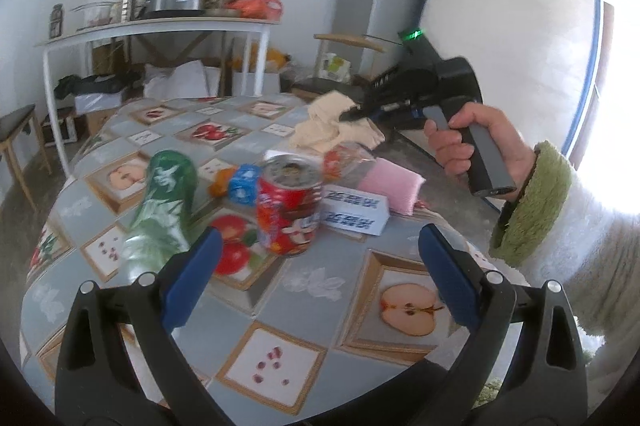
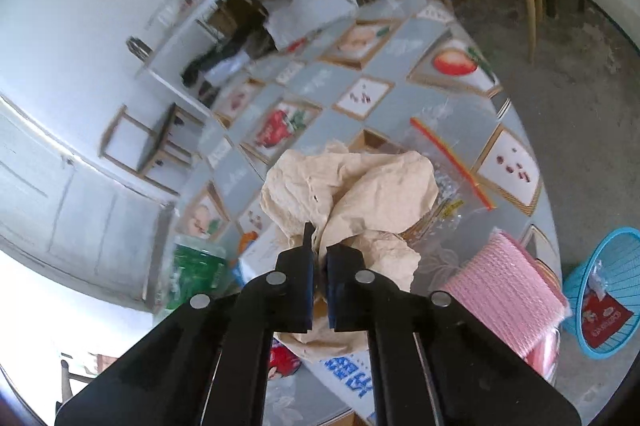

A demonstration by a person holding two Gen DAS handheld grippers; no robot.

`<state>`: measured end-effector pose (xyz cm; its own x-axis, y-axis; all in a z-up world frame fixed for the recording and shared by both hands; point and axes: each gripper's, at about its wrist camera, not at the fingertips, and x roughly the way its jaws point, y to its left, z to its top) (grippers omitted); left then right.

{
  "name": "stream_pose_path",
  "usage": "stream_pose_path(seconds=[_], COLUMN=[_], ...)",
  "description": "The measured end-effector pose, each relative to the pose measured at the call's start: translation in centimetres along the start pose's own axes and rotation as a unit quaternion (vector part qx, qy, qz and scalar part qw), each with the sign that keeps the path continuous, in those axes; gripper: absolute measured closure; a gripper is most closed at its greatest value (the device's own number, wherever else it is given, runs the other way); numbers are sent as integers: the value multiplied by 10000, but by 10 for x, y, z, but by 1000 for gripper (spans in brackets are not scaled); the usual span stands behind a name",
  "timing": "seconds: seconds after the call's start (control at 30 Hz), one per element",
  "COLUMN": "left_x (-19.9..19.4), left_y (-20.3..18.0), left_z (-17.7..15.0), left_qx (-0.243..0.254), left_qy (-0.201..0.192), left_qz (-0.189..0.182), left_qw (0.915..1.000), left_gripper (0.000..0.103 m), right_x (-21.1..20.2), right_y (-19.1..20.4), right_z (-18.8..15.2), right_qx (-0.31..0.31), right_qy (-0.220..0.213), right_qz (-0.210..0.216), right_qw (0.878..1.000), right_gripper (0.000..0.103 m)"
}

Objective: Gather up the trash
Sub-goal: 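Grasp the beige crumpled paper with the right tool and lift it, then grasp the pink sponge with the left tool while the right tool holds the beige paper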

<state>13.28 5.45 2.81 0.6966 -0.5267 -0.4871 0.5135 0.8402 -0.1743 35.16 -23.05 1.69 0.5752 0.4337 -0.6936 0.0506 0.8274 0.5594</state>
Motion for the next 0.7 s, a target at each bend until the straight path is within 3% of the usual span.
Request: stream_pose_path(seconds=[0.3,0.5,0.7], left_x=[30,72,145], left_y=[-50,-84,-109], left_z=[15,28,51], left_qx=[656,1095,1270], left_qy=[55,241,925], left_qz=[-445,-610,-637], left_qw=[9968,9918,9855], left_gripper=[9,9,9], right_x=[-91,-127,-148], right_y=[-34,-77,-126], right_z=[-12,-37,-60], right_qx=[268,613,1124], right_qy=[-793,-969,-1023], right_qz=[405,415,266], right_qw=[9957,9925,9880], right_gripper=[98,98,98])
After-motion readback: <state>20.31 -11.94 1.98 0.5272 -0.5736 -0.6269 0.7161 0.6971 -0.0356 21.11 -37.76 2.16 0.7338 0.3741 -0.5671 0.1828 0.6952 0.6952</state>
